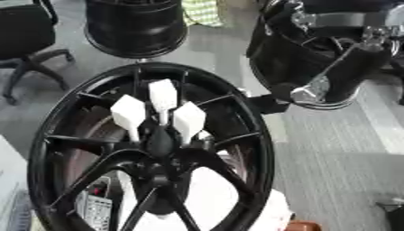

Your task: Pull the pin out of the wheel hub.

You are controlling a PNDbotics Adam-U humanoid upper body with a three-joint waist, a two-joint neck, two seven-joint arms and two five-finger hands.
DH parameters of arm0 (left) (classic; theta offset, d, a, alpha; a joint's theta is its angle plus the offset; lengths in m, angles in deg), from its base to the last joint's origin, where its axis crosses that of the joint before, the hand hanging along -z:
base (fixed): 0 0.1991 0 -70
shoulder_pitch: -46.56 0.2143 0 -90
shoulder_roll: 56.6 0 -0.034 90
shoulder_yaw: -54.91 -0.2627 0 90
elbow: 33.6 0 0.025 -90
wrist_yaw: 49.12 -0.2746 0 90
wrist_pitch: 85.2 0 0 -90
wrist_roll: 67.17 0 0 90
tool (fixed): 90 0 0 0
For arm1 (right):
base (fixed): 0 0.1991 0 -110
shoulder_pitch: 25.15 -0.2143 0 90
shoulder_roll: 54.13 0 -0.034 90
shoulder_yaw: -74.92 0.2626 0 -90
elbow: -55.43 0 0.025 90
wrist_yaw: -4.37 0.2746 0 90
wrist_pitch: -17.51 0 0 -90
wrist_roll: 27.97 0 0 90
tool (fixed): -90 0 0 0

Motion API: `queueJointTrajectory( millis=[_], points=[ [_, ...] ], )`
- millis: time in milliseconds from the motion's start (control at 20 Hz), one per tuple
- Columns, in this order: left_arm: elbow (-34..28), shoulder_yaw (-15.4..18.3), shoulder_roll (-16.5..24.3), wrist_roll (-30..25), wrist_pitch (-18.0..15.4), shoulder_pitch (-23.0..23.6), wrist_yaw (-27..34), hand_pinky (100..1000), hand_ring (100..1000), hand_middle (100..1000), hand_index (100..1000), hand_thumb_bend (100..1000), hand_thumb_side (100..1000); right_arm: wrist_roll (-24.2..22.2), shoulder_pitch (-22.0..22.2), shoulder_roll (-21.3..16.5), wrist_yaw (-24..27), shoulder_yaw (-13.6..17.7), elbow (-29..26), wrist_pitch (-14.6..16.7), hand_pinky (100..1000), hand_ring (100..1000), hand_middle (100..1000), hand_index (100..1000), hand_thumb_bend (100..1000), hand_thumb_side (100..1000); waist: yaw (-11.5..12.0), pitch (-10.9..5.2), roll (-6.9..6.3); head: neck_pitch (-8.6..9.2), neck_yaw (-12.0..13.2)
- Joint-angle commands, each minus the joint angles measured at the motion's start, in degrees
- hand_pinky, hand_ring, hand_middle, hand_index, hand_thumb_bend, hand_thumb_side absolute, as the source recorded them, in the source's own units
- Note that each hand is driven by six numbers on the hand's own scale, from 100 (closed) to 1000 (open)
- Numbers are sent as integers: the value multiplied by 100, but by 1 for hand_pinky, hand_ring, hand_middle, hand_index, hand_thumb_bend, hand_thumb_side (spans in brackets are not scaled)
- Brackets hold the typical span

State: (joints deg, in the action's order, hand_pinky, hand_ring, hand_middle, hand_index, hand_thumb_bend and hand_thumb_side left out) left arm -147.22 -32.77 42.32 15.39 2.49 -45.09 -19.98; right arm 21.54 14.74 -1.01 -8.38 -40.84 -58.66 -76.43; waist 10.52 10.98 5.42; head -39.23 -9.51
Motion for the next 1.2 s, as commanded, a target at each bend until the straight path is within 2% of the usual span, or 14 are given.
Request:
queueJointTrajectory(
  millis=[50, 450, 700, 900, 1200],
  points=[
    [-97, 17, 132, -1, 36, -84, 49, 869, 790, 827, 849, 100, 766, -230, -192, 147, -119, -110, -51, -36, 907, 866, 745, 791, 338, 282, 18, -59, -29, 37, -82],
    [-97, -19, 101, -32, 92, -166, 91, 869, 790, 828, 849, 100, 773, -776, -402, 775, -399, -496, -51, -194, 905, 874, 754, 796, 342, 290, 109, -16, -37, 56, -215],
    [-97, -26, 81, -29, 133, -169, 80, 870, 789, 827, 849, 100, 784, -1080, -419, 995, -520, -577, -51, -381, 904, 882, 765, 803, 347, 299, 125, -8, -24, 86, -244],
    [-97, -20, 63, -1, 166, -168, 82, 869, 789, 826, 849, 100, 788, -1144, -444, 1181, -761, -671, -51, -546, 905, 884, 771, 801, 358, 302, 122, -15, -35, 130, -276],
    [-97, 0, 36, 43, 195, -162, 116, 869, 789, 826, 849, 100, 785, -1148, -457, 1424, -1053, -851, 22, -610, 904, 886, 774, 805, 351, 304, 106, -45, -69, 147, -305]
  ],
)
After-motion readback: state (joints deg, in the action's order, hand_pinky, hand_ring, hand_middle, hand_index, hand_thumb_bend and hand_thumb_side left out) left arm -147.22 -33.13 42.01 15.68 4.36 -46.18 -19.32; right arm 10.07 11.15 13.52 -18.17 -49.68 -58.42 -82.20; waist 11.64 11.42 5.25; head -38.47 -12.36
